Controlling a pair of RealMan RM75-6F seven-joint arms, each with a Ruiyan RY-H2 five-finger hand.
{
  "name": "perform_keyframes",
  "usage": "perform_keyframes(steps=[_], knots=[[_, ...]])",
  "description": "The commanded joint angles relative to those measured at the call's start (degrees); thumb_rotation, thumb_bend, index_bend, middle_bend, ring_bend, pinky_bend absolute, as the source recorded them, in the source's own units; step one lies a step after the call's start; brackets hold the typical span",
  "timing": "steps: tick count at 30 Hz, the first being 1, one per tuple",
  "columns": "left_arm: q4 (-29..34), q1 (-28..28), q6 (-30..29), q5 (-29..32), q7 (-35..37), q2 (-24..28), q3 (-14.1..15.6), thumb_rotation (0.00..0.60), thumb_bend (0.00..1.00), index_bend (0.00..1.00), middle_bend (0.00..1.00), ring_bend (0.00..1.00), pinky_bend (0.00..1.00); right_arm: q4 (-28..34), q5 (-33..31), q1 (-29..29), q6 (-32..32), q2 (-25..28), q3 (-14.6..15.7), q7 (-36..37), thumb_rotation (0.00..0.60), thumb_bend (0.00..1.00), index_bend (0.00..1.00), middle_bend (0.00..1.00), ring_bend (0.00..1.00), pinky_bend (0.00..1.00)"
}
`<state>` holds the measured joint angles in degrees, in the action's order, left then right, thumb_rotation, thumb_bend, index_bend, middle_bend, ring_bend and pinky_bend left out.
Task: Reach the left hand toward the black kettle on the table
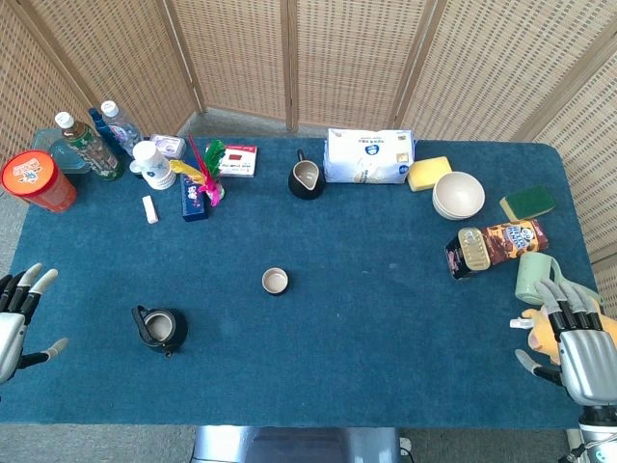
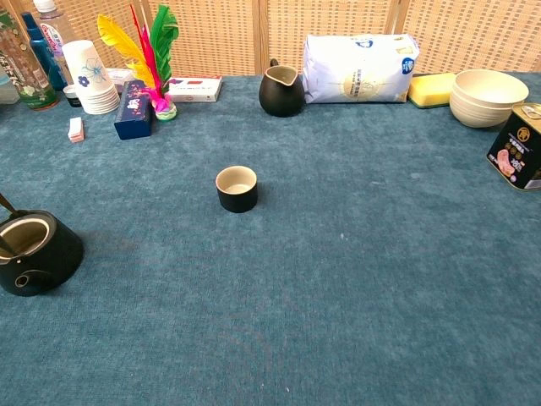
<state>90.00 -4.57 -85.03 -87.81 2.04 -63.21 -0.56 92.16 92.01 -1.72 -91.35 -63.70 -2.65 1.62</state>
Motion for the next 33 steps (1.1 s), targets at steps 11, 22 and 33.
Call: perform_keyframes(steps=[11, 22, 33], knots=[[-2.71, -2.57, 1.14, -6.67, 2.56, 0.57, 1.64, 0.6, 0.0, 0.09, 0.0, 0.0, 0.0, 0.85, -2.02, 0.51, -0.57, -0.15, -1.09, -1.57, 0.6, 0.0, 0.0, 0.0, 0.0, 0.0], [-13.1, -12.53, 3.38, -19.95, -6.27, -2.54, 0.5, 0.6, 0.0, 0.14, 0.0, 0.0, 0.0, 1.03, -3.24, 0.66, -0.65, -0.07, -1.78, -1.66, 0.6, 0.0, 0.0, 0.0, 0.0, 0.0], [-18.07, -17.8, 8.06, -23.32, -11.04, -6.68, 1.48, 0.6, 0.0, 0.12, 0.0, 0.0, 0.0, 0.94, -3.61, 0.66, -0.4, 0.24, -1.98, -0.83, 0.6, 0.0, 0.0, 0.0, 0.0, 0.0]])
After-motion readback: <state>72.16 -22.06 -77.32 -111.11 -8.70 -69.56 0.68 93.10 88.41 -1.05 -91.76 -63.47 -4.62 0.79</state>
